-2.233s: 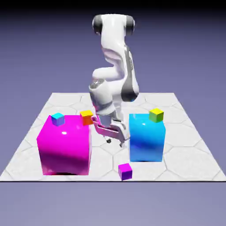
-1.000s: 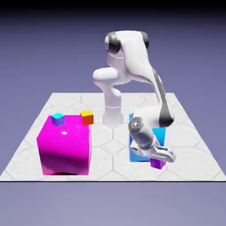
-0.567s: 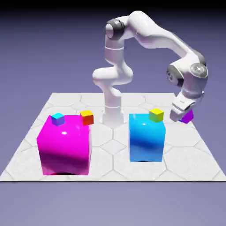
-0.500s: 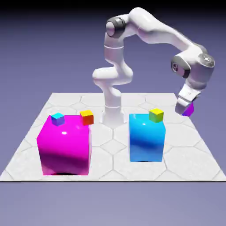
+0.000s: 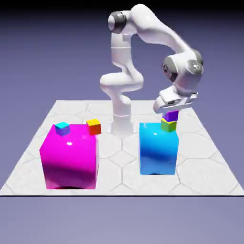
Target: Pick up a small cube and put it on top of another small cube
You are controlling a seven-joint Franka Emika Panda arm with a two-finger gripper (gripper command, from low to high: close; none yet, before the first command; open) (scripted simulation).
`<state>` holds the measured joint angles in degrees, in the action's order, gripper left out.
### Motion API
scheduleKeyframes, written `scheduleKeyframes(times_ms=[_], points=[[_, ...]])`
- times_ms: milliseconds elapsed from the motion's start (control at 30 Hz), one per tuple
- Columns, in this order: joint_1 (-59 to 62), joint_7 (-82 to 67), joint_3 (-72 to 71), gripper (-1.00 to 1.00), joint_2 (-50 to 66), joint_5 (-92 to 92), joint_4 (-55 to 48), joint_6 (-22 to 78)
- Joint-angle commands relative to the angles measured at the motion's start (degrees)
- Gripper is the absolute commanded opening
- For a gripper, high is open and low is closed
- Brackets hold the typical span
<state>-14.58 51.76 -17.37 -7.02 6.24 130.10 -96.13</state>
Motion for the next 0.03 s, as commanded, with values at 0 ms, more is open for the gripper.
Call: scheduleKeyframes(times_ms=[0], points=[[0.1, 0.1, 0.1, 1.00, 0.1, -0.1, -2.1, 1.9]])
